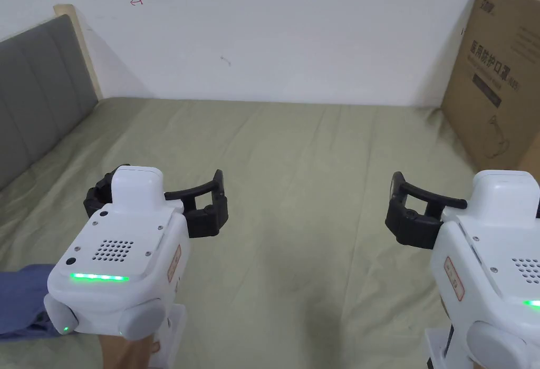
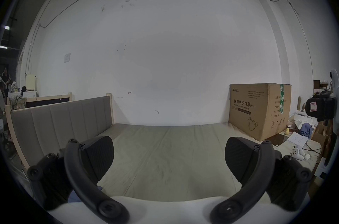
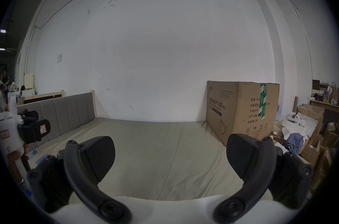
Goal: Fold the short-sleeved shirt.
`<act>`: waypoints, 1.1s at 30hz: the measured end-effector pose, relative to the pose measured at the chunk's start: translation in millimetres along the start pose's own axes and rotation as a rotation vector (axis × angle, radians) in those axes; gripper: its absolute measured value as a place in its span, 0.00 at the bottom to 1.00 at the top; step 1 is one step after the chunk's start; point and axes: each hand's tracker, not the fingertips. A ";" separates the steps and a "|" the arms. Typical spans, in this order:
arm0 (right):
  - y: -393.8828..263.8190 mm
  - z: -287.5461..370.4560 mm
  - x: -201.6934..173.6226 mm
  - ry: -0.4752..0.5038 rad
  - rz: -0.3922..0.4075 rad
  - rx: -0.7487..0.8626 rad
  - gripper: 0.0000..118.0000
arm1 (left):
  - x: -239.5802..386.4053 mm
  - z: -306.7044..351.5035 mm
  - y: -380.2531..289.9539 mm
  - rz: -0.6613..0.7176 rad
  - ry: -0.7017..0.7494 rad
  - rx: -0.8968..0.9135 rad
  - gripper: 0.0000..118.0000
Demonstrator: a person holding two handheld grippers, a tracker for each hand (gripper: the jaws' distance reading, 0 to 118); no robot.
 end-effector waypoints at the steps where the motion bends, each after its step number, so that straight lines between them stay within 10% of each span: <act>1: -0.1 -0.3 -0.1 0.000 0.001 -0.001 1.00 | 0.1 0.0 0.0 -0.001 0.000 0.000 1.00; 24: 4.1 -11.1 -1.7 -0.051 -0.008 -0.106 1.00 | -0.2 -1.3 -0.8 -0.020 -0.005 -0.009 1.00; 33: 16.6 -39.4 3.0 -0.235 -0.310 -0.611 1.00 | -2.6 -0.5 -2.6 -0.017 -0.003 -0.015 1.00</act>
